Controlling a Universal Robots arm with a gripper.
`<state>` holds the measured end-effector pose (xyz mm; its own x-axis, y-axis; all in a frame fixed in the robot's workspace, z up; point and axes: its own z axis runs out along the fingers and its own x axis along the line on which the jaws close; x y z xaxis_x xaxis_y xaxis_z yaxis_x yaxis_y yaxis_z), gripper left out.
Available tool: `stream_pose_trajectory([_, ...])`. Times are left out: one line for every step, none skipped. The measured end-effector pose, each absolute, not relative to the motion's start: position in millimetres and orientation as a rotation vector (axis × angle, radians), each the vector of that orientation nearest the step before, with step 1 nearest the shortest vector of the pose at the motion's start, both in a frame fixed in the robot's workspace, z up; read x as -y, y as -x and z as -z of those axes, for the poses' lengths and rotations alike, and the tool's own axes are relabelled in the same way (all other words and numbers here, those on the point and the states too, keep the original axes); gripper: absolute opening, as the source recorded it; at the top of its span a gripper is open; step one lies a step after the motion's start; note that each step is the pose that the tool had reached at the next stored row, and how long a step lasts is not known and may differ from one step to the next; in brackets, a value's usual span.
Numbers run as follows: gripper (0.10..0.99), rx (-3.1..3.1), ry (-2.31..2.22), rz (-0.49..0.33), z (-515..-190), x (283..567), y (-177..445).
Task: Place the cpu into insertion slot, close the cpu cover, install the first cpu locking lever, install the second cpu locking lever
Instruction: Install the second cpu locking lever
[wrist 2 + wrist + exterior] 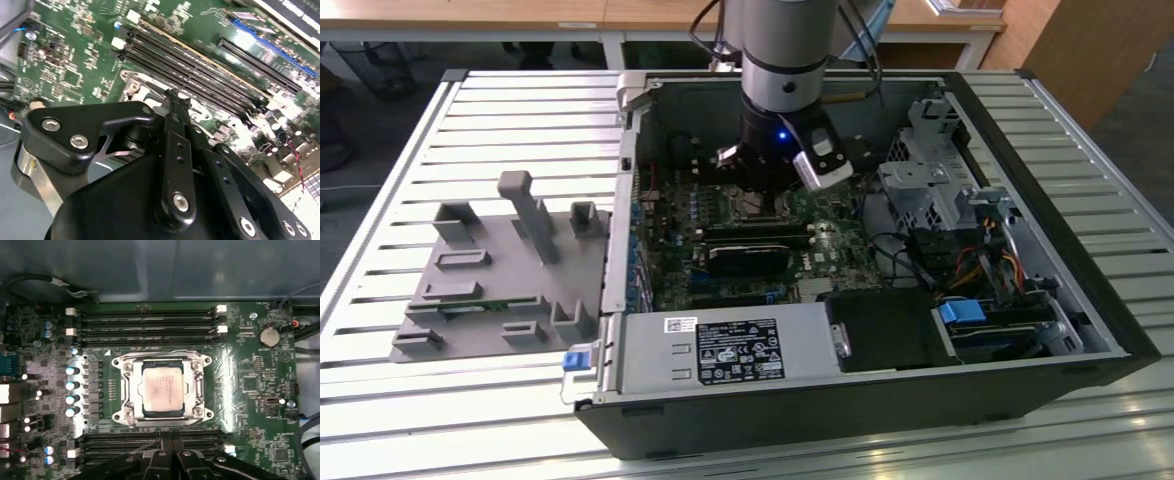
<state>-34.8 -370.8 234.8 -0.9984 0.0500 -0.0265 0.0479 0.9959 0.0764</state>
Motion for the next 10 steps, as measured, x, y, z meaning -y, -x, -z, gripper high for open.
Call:
stream_pose_trajectory([0.106, -3.11, -0.076, -0.118, -234.8, 371.3, 36.7])
stream_pose_trajectory([0.106, -3.11, -0.076, -0.118, -234.7, 371.7, 38.8])
stream_pose_trajectory([0.106, -3.11, -0.076, -0.118, -234.5, 371.8, 41.3])
stream_pose_trajectory([0.106, -3.11, -0.076, -0.118, -234.2, 371.8, 43.7])
stream_pose_trajectory([0.106, -3.11, -0.076, -0.118, -233.8, 371.8, 45.8])
stream_pose_trajectory([0.106, -3.11, -0.076, -0.118, -233.0, 371.8, 47.5])
stream_pose_trajectory([0.106, -3.11, -0.076, -0.118, -231.9, 371.8, 48.5])
stream_pose_trajectory([0.106, -3.11, -0.076, -0.119, -230.3, 371.8, 49.6])
stream_pose_trajectory([0.106, -3.11, -0.076, -0.12, -228.5, 371.8, 50.7])
stream_pose_trajectory([0.106, -3.11, -0.076, -0.121, -226.7, 371.8, 51.6])
